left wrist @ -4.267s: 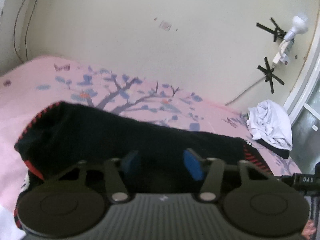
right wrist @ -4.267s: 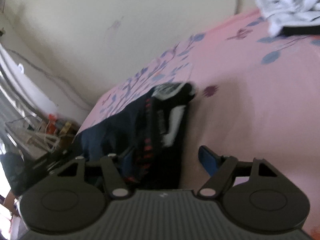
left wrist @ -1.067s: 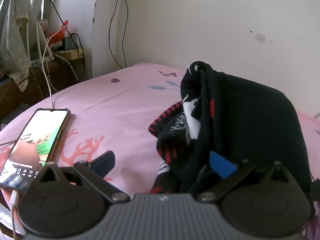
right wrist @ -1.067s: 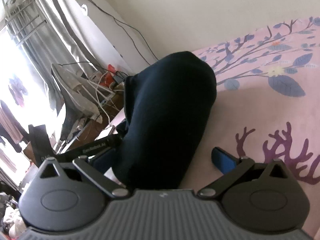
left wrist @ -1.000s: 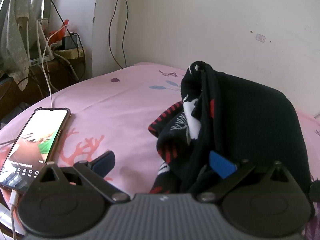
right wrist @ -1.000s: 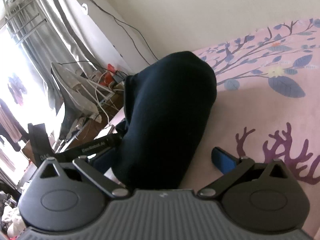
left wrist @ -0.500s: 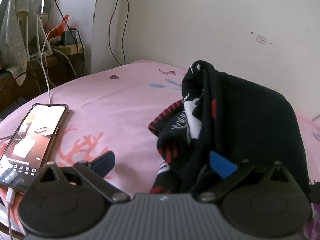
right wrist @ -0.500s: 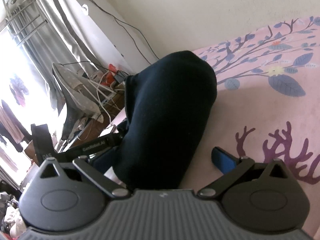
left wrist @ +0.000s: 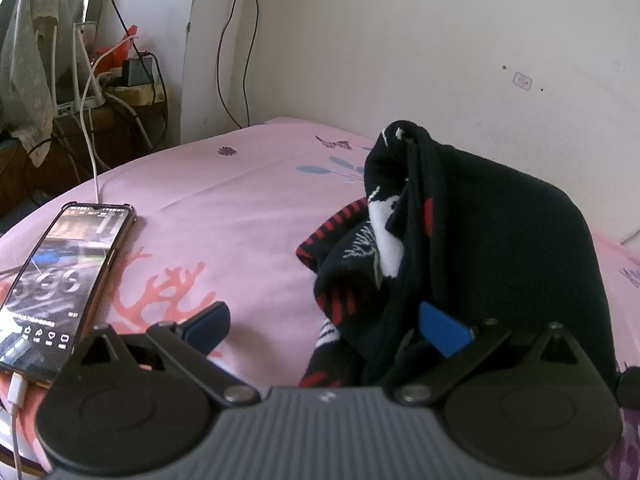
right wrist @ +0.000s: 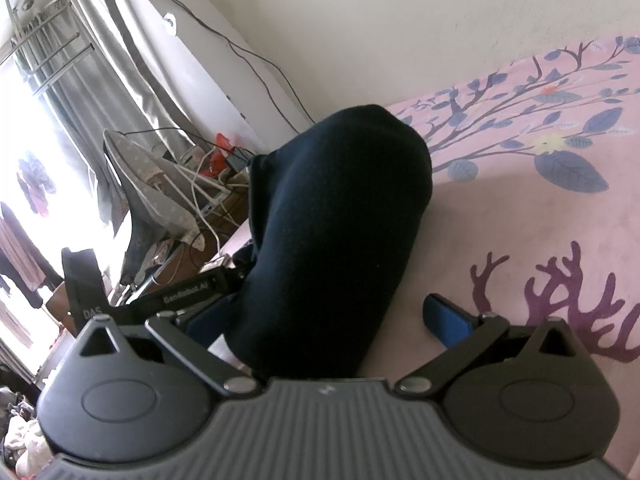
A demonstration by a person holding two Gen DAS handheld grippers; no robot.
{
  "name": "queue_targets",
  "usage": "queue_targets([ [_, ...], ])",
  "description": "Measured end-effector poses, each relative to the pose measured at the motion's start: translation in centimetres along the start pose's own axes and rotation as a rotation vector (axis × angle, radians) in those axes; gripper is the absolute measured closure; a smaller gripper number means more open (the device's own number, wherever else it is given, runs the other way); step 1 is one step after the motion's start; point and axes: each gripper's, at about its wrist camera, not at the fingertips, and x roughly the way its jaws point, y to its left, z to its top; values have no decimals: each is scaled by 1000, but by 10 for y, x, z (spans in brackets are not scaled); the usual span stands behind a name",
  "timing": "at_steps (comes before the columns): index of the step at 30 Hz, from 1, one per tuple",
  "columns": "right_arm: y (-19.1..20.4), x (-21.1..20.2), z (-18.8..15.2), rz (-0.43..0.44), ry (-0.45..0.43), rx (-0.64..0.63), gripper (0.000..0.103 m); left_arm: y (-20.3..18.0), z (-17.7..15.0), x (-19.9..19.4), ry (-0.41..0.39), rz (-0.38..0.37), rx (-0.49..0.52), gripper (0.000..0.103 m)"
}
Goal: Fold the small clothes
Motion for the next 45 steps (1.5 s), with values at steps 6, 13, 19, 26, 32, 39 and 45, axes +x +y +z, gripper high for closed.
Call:
queue_targets([
  [6,1,0,0,1,1,0,6,1,0,1,1,-2,-4,0],
  [13,1,0,0,-1,-1,0,6,1,0,2,3,-5,-8,0],
  [19,0,-1,1,-2,-2,14,6,12,5,3,38,-62,-44,0],
  [26,-4,-7,11,-56,-6,67,6,50,32,-10,72,-229,-161,0],
  [32,-3,5,20,-73,-7,75,21,36,33,2,134,-282,-136,0],
  [39,-3,15,17,-69,7,63,20,-9,3,10,83,-160,-17,0],
  [45,5,19,11,-80,-15,15,12,-10,-4,7,59,-172,-10,0],
])
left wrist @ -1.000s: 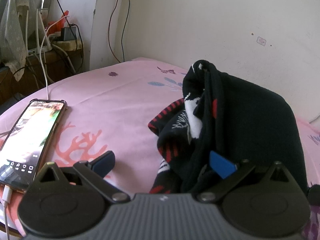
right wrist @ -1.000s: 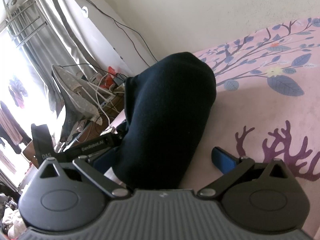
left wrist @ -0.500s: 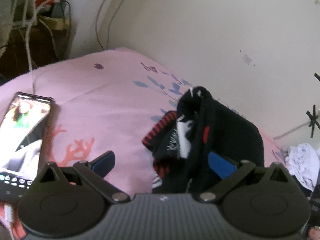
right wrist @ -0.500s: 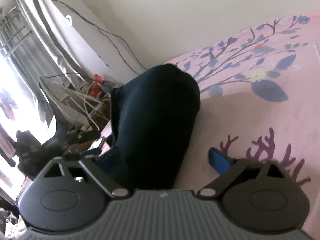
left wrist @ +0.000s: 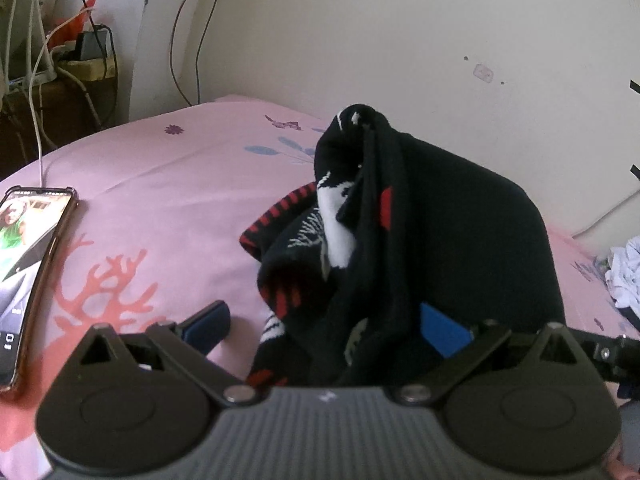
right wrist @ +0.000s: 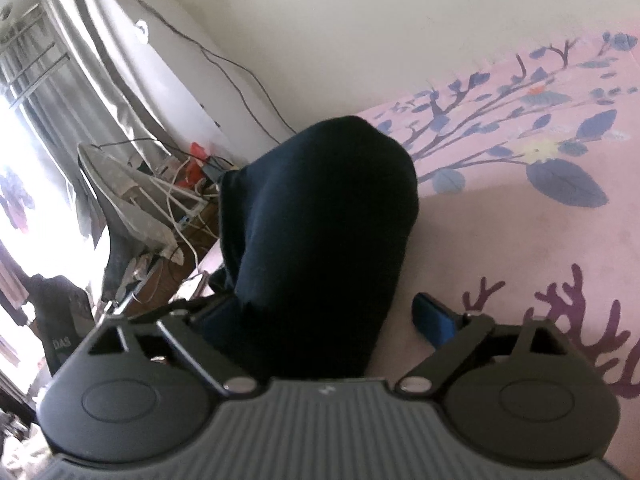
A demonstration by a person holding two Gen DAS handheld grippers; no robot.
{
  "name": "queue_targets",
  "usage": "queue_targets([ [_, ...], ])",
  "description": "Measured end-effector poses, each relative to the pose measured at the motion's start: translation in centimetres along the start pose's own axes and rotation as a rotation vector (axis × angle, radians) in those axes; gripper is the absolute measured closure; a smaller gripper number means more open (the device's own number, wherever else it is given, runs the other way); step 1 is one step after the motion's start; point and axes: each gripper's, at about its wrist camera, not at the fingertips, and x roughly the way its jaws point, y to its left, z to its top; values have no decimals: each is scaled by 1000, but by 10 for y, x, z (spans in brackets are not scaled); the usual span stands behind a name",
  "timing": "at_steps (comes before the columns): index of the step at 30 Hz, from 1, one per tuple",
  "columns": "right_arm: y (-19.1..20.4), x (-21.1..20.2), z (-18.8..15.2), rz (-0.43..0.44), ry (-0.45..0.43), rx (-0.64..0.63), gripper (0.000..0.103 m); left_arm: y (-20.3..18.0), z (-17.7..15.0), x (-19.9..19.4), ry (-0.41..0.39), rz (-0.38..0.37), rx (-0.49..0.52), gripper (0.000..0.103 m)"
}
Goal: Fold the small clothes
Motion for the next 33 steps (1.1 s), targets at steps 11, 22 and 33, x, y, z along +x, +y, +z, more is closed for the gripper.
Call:
queue_targets([
  [11,-1,1,0,12,-5,0,9,1,-1,-2,-5,0,1,0],
  [22,1,1,-1,8,-7,-1,9,-1,-2,-1,-3,1,3,0],
  [33,1,0,-1,15,-7,2,8,-1,-3,-2,-4,1,4,0],
])
